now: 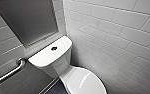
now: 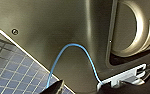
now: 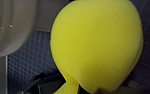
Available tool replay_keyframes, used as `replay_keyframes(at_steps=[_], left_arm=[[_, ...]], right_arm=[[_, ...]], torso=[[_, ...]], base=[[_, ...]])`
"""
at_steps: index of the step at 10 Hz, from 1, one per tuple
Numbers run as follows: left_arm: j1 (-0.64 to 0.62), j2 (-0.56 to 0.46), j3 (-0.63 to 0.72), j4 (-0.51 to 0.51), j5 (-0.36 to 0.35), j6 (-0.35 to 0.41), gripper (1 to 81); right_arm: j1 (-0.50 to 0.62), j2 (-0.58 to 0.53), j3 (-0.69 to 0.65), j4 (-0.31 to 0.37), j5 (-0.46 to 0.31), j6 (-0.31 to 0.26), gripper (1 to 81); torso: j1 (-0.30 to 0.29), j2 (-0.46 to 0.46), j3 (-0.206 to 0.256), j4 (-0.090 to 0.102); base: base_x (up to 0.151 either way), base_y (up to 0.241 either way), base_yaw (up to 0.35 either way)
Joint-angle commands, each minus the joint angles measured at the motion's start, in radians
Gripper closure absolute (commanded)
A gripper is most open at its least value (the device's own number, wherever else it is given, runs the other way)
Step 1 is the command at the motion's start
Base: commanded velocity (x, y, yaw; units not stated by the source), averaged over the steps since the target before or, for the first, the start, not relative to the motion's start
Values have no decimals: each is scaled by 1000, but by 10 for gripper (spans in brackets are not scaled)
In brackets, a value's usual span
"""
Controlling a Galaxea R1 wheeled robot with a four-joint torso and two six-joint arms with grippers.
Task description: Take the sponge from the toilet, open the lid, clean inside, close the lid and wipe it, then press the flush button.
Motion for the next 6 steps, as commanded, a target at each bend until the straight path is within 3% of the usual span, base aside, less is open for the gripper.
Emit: replay_keyframes(at_steps=[1, 3, 4, 5, 6], left_arm=[[27, -53, 130, 2, 83, 4, 10], [25, -86, 186, 4, 82, 4, 10], [22, -97, 206, 4, 77, 4, 10], [19, -103, 223, 4, 74, 5, 10], [15, -106, 234, 4, 74, 5, 10]], right_arm=[[-120, -65, 9, -2, 60, -9, 811], [-231, -45, 15, -4, 92, -8, 811], [-288, -14, -1, -4, 128, -8, 811], [-341, 34, -46, -4, 168, -8, 811], [-381, 76, -105, -5, 204, -11, 811]], torso=[[0, 0, 0, 0], [0, 0, 0, 0], [-64, 100, 0, 0], [-65, 100, 27, 0], [-70, 108, 98, 0]], base=[[0, 0, 0], [0, 0, 0], [0, 0, 0], [0, 0, 0], [0, 0, 0]])
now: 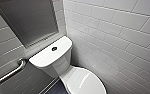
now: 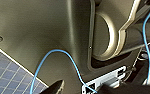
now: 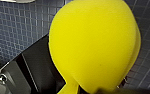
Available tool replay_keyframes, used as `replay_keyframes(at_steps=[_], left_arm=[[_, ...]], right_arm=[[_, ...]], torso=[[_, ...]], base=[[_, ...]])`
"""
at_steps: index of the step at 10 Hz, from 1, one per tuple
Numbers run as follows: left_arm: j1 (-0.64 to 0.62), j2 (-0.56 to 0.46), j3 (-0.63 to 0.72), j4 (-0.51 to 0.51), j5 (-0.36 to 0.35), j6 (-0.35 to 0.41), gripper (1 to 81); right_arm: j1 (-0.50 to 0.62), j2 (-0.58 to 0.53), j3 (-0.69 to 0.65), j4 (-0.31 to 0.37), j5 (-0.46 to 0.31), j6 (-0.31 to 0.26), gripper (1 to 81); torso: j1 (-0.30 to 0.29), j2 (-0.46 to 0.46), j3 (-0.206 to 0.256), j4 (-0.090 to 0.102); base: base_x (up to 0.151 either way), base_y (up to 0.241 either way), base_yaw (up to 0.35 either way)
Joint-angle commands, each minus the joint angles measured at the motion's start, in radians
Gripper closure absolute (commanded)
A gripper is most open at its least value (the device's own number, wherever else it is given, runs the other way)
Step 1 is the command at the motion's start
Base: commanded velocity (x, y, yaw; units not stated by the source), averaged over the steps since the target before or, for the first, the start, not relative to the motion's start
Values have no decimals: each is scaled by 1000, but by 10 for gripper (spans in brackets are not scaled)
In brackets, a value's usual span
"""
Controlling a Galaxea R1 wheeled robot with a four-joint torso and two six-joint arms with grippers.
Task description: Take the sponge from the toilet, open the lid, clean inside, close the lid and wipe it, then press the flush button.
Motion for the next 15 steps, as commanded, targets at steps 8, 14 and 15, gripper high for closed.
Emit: replay_keyframes(at_steps=[8, 14, 15], left_arm=[[19, 17, 12, 5, 80, 7, 10], [19, 121, -158, 5, 80, 28, 10], [19, 129, -175, 5, 80, 28, 10]], right_arm=[[-223, 379, -427, -111, 82, -17, 811], [-282, 554, -659, -138, 82, -21, 811], [-283, 568, -679, -145, 82, -24, 811]], torso=[[-205, 312, 196, 0], [-338, 518, 311, 0], [-355, 544, 321, 0]], base=[[0, 0, 0], [0, 0, 0], [0, 0, 0]])
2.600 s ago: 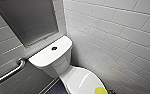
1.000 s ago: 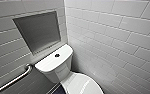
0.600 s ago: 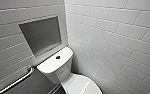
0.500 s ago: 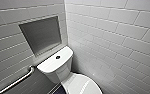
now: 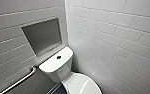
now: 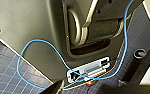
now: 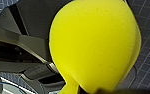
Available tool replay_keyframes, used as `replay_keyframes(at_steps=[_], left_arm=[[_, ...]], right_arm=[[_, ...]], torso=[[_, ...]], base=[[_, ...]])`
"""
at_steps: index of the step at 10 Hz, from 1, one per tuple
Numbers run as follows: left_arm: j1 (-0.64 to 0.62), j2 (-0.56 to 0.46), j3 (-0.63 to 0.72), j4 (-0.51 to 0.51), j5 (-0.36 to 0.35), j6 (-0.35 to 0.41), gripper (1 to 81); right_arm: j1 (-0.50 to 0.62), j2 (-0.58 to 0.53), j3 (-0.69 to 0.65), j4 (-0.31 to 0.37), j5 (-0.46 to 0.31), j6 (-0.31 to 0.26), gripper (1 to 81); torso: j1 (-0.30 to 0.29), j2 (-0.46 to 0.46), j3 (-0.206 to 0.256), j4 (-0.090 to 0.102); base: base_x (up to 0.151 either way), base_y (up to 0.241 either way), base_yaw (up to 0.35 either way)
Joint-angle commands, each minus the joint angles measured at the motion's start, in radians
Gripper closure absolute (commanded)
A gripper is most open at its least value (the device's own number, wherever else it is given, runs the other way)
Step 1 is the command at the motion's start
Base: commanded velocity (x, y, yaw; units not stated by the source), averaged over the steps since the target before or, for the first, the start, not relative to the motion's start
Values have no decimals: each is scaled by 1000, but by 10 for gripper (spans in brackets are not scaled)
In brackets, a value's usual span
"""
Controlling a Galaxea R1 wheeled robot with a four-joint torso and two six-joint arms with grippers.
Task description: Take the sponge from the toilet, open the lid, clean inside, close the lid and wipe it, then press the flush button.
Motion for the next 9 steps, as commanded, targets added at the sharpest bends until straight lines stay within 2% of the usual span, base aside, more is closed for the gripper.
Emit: replay_keyframes(at_steps=[1, 2, 4, 5, 6, 7, 9], left_arm=[[15, 25, -40, 5, 79, 13, 10], [17, 24, -43, 3, 79, 13, 10], [15, 25, -54, 2, 79, 13, 10], [15, 28, -54, 3, 79, 13, 10], [15, 28, -54, 3, 79, 13, 10], [15, 28, -55, 3, 79, 13, 10], [15, 31, -74, 2, 79, 13, 10]], right_arm=[[-24, 56, -76, -44, -56, -7, 811], [-23, 60, -81, -65, -56, -8, 811], [-26, 63, -90, -96, -56, -8, 811], [-29, 66, -90, -99, -56, -8, 811], [-29, 71, -95, -102, -56, -8, 811], [-29, 76, -101, -102, -56, -8, 811], [-28, 92, -118, -100, -56, -8, 811]], torso=[[-63, 97, -3, 0], [-81, 128, 26, 0], [-116, 182, 44, 0], [-138, 216, 85, 0], [-162, 254, 149, 0], [-181, 284, 159, 0], [-220, 345, 216, 0]], base=[[0, 0, 0], [0, 0, 0], [0, 0, 0], [0, 0, 0], [0, 0, 0], [0, 0, 0], [0, 0, 0]])
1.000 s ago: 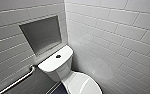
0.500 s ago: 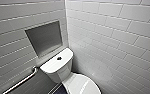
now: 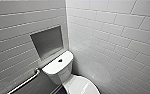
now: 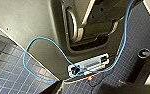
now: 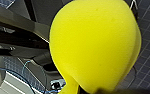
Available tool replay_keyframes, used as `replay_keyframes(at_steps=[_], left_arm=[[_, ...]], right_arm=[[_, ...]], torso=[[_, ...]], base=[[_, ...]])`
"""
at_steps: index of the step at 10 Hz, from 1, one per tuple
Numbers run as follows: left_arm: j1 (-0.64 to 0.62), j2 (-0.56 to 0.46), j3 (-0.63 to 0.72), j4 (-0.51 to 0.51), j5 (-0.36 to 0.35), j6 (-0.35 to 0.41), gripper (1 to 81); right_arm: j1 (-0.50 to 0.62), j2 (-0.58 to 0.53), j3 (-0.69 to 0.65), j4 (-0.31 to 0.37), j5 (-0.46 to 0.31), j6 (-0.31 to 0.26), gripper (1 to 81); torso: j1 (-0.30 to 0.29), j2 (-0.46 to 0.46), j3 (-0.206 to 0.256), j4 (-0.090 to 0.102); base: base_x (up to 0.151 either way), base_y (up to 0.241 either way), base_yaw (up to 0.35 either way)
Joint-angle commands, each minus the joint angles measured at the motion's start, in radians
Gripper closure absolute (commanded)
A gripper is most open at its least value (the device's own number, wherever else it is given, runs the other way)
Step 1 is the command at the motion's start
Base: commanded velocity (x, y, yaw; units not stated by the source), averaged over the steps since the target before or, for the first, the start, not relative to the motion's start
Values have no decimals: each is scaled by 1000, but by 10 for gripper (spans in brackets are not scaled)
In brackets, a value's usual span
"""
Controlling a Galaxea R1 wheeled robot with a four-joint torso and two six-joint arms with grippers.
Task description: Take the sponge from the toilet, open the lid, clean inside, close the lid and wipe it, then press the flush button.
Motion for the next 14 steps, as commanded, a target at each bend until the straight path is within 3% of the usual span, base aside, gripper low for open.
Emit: replay_keyframes(at_steps=[1, 3, 4, 7, 11, 13, 14], left_arm=[[14, 1, -12, 2, 79, 11, 10], [15, 4, -12, 0, 79, 11, 10], [14, 5, -12, 0, 79, 10, 10], [15, 10, -16, 0, 79, 10, 10], [15, 25, -39, -1, 79, 10, 10], [15, 47, -77, 0, 79, 10, 10], [15, 56, -91, 0, 79, 10, 10]], right_arm=[[-7, 11, -21, -18, -60, -2, 811], [-6, 20, -46, -16, -60, -2, 811], [-6, 23, -54, -15, -60, -2, 811], [-6, 28, -57, -16, -60, -2, 811], [-4, 30, -57, -15, -60, -2, 811], [-7, 30, -60, -16, -60, -2, 811], [-7, 30, -60, -16, -60, -2, 811]], torso=[[-62, 97, 95, 0], [-110, 168, 167, 0], [-133, 203, 105, 0], [-189, 288, 150, 0], [-284, 435, 154, 0], [-331, 507, 247, 0], [-347, 534, 263, 0]], base=[[0, 0, 0], [0, 0, 0], [0, 0, 0], [0, 0, 0], [0, 0, 0], [0, 0, 0], [0, 0, 0]])
